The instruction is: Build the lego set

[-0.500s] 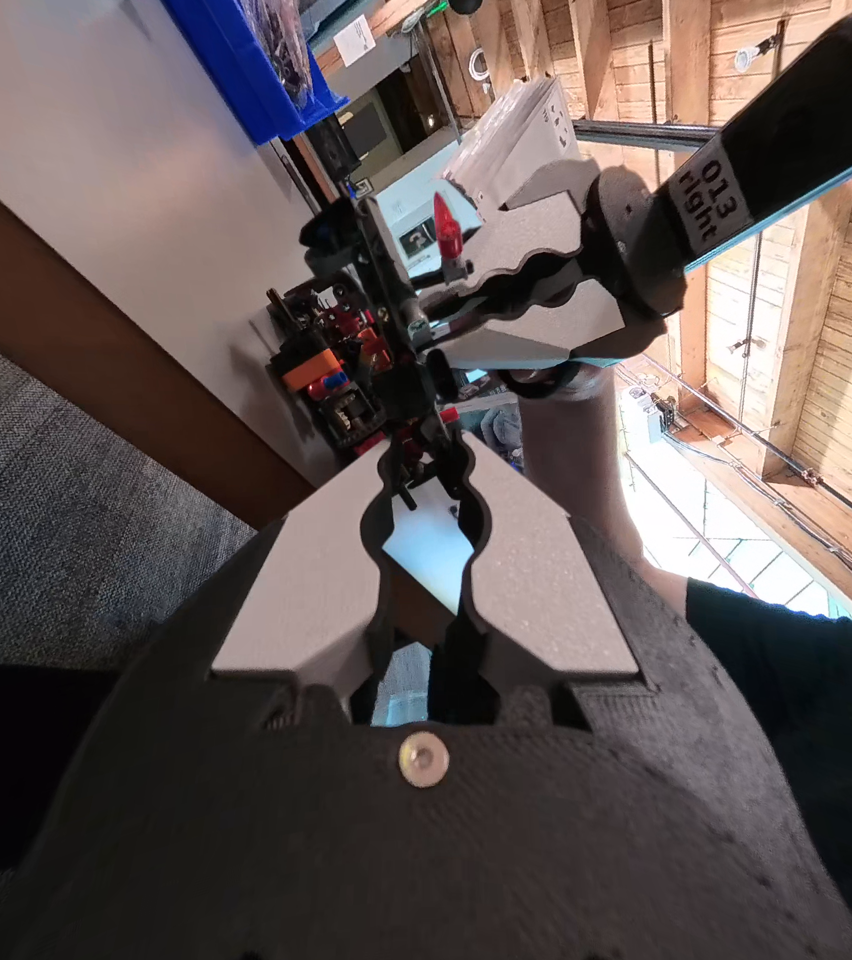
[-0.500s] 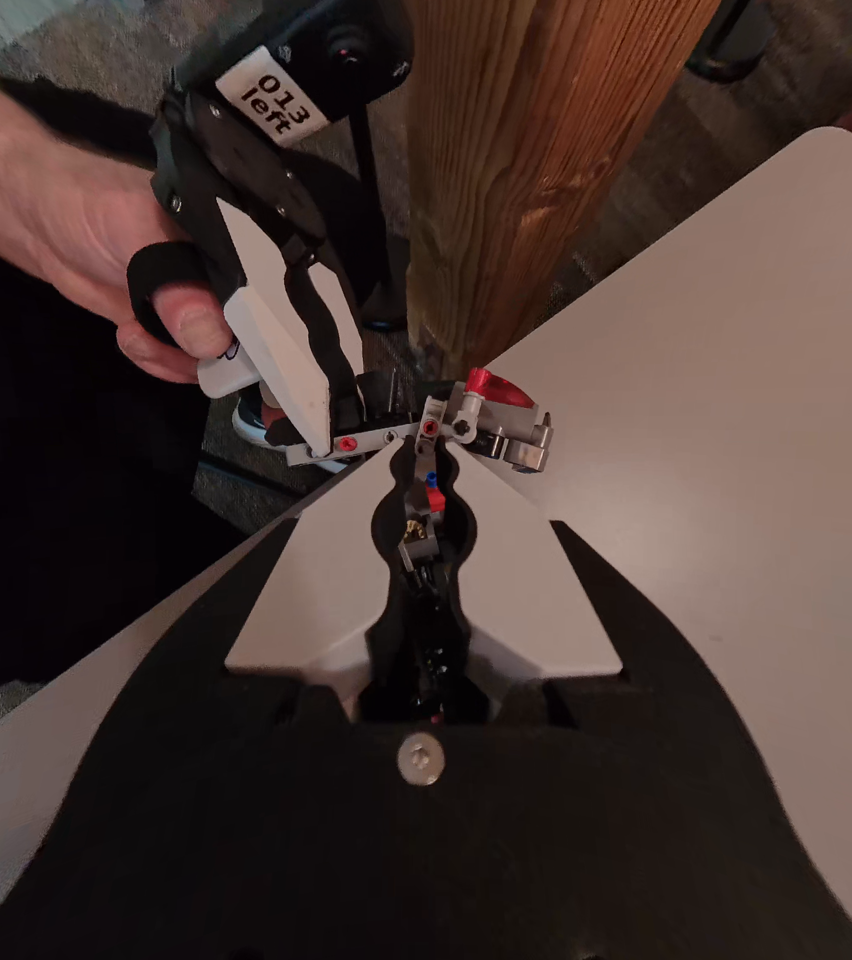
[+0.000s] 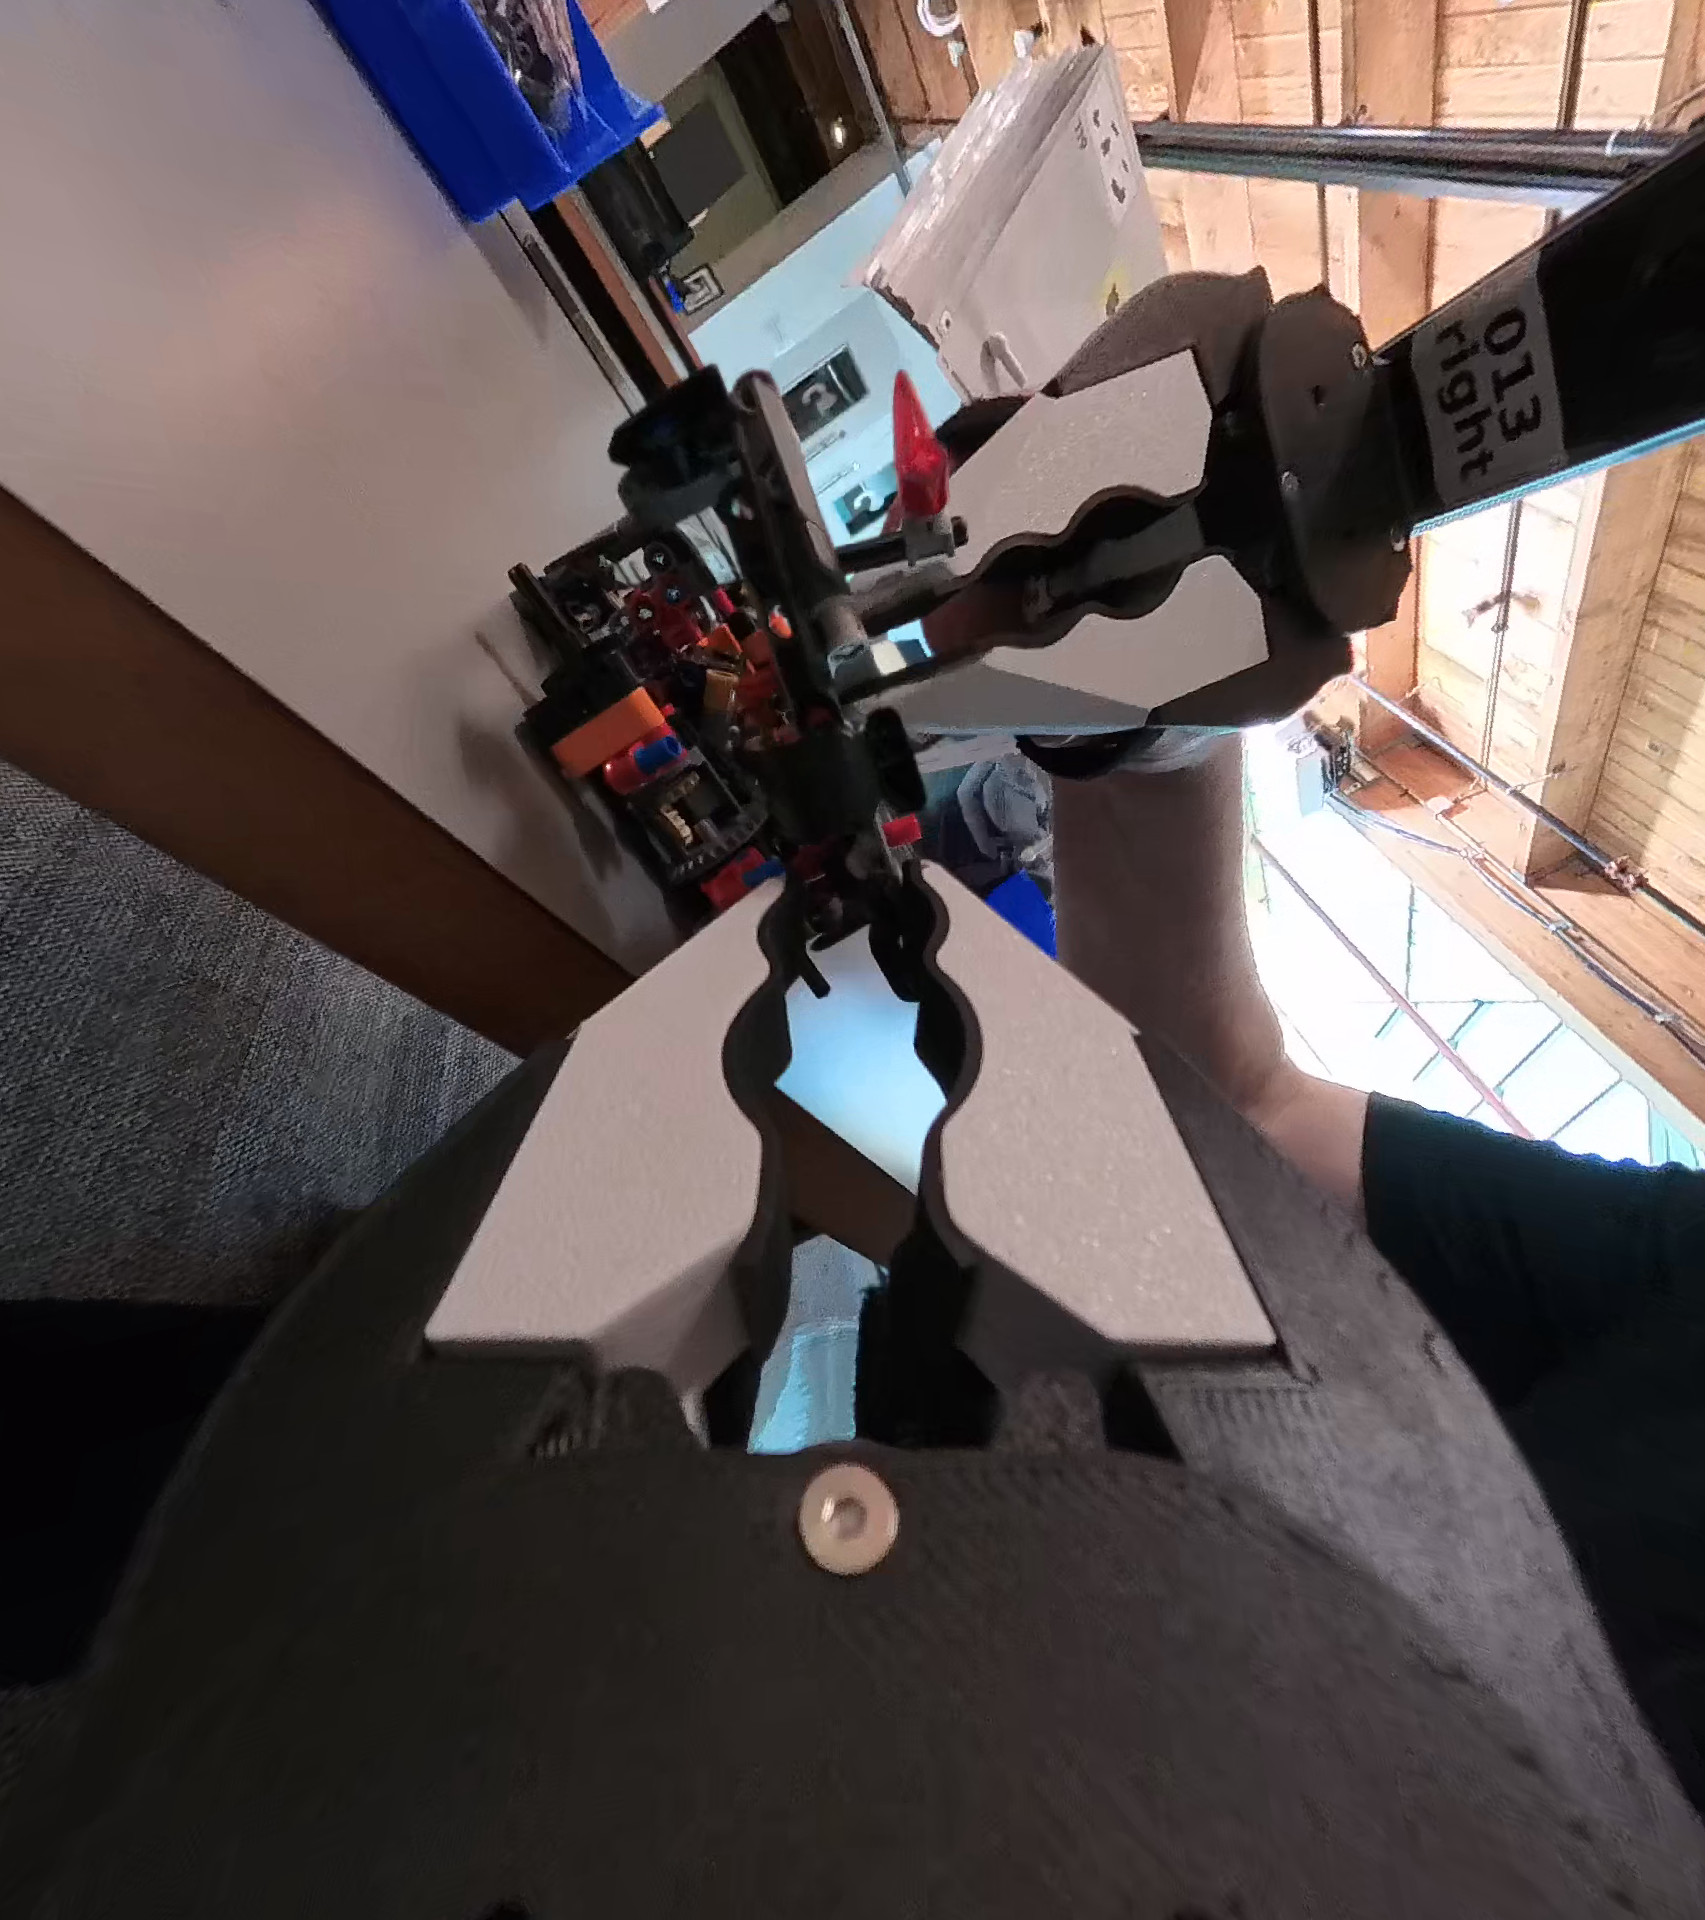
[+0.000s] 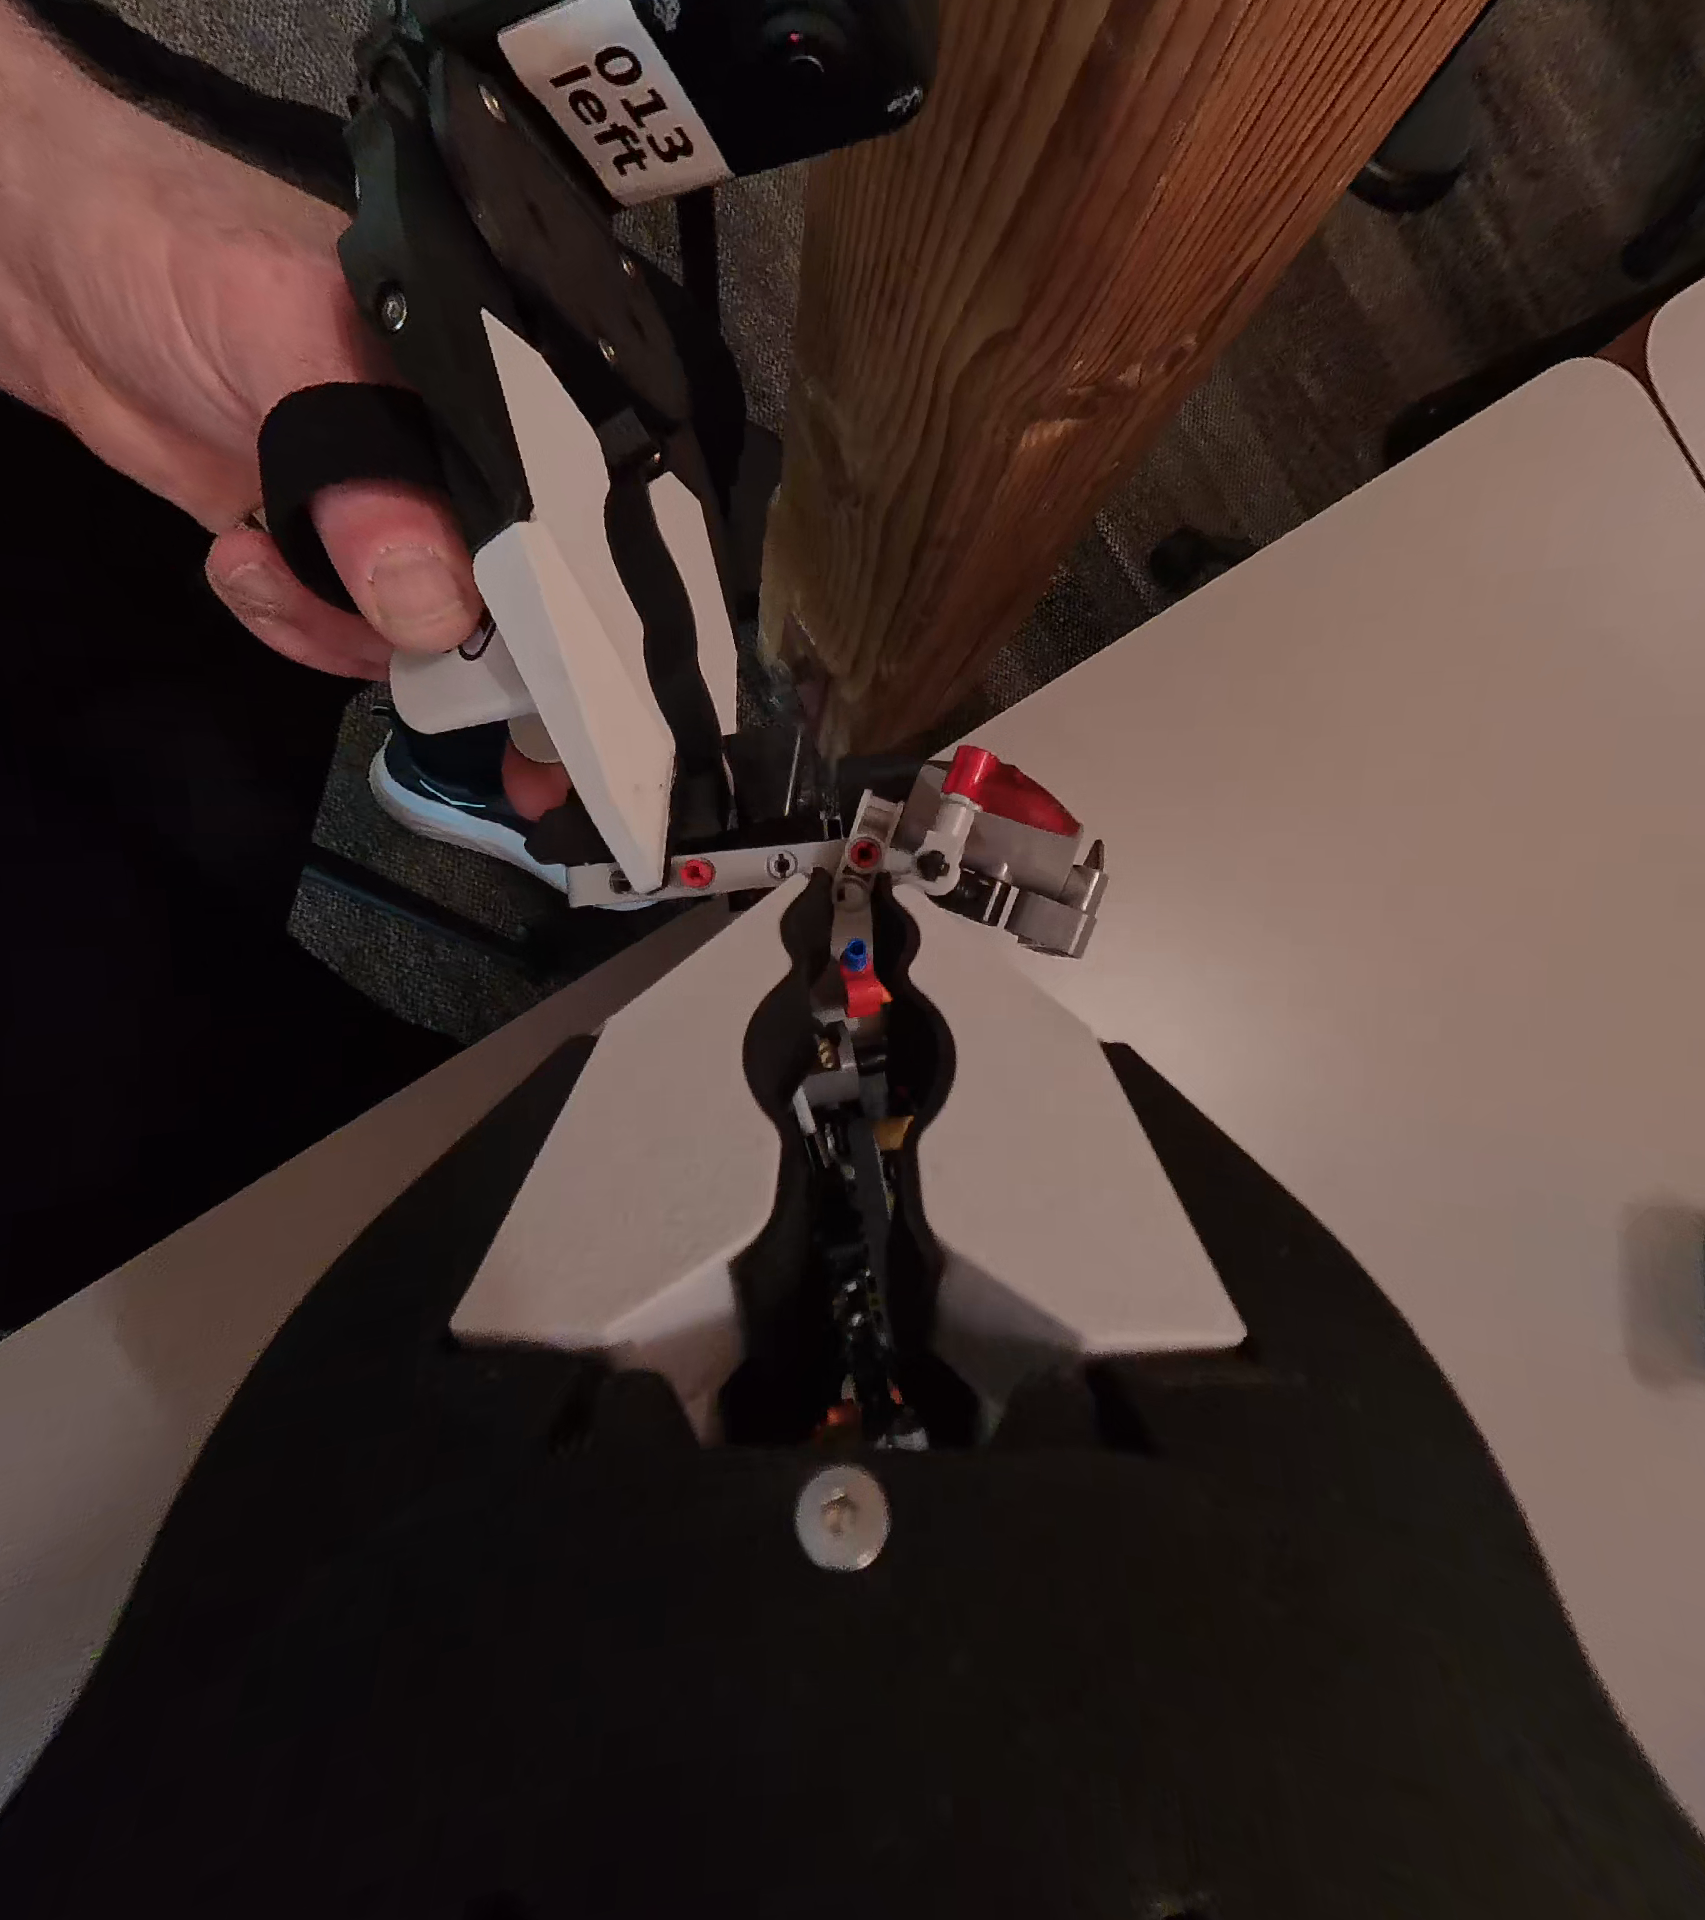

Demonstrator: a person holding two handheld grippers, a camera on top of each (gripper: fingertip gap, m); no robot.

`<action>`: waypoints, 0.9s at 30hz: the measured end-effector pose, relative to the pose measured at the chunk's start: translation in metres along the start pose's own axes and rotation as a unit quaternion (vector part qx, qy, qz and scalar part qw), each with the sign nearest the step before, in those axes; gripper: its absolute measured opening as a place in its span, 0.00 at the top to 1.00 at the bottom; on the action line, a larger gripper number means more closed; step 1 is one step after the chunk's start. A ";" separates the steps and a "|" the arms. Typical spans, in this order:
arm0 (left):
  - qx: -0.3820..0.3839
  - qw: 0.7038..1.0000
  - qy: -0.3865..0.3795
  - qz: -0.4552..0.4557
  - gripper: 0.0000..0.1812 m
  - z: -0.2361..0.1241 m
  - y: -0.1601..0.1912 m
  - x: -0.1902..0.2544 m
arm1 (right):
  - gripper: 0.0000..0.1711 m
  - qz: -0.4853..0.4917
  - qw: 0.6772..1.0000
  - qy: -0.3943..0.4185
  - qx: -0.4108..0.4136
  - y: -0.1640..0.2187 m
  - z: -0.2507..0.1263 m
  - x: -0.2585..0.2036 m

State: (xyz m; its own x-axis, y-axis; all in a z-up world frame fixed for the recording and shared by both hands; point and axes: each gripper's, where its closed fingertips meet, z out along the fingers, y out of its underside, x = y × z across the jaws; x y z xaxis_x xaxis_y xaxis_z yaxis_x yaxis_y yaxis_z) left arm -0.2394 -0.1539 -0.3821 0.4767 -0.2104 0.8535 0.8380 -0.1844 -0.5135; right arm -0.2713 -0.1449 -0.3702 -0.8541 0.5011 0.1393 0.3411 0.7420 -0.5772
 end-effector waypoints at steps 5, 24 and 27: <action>-0.009 1.000 0.000 0.004 0.91 0.003 0.001 0.002 | 0.97 -0.019 1.000 0.008 -0.011 0.003 -0.004 -0.001; -0.035 0.997 -0.052 0.049 0.97 0.018 0.001 0.004 | 0.62 0.040 0.987 0.148 0.051 0.013 -0.027 0.021; -0.056 0.988 -0.102 0.097 0.97 0.018 0.002 0.002 | 0.66 0.036 0.985 0.154 0.070 0.011 -0.027 0.021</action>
State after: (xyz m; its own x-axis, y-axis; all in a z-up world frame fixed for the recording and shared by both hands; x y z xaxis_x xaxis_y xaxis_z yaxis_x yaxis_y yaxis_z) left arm -0.2317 -0.1380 -0.3799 0.6783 -0.0554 0.7327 0.6971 -0.2668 -0.6655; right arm -0.2751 -0.1142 -0.3523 -0.6629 0.6773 0.3192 0.3197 0.6416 -0.6973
